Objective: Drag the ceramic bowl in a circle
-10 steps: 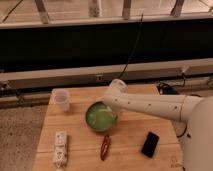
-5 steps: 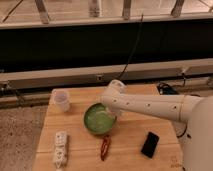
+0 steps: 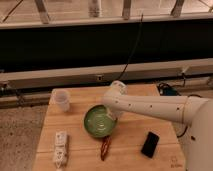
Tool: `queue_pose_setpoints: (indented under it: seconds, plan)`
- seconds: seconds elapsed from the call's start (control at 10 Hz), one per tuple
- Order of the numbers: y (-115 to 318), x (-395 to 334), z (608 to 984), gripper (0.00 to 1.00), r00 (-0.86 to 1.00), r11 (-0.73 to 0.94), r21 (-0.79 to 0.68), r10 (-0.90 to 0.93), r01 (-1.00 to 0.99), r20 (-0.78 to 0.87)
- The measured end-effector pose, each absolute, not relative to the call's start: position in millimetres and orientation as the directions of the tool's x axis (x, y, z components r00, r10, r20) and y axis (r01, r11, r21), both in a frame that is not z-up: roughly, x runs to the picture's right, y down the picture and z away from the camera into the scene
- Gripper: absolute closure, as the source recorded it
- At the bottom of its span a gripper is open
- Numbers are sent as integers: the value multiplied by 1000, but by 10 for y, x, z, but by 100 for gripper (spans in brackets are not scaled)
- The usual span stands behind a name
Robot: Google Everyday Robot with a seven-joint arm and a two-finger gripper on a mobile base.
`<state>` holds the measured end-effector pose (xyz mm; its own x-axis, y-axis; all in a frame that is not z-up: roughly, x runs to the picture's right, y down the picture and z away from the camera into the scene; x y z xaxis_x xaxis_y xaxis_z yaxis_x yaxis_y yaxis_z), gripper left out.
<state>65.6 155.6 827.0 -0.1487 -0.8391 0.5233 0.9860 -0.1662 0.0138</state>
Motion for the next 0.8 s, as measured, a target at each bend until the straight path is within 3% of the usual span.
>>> queue_pose_setpoints:
  seconds: [0.8]
  plan:
    - [1600, 758, 8202, 100, -213, -209, 68, -826, 976, 522]
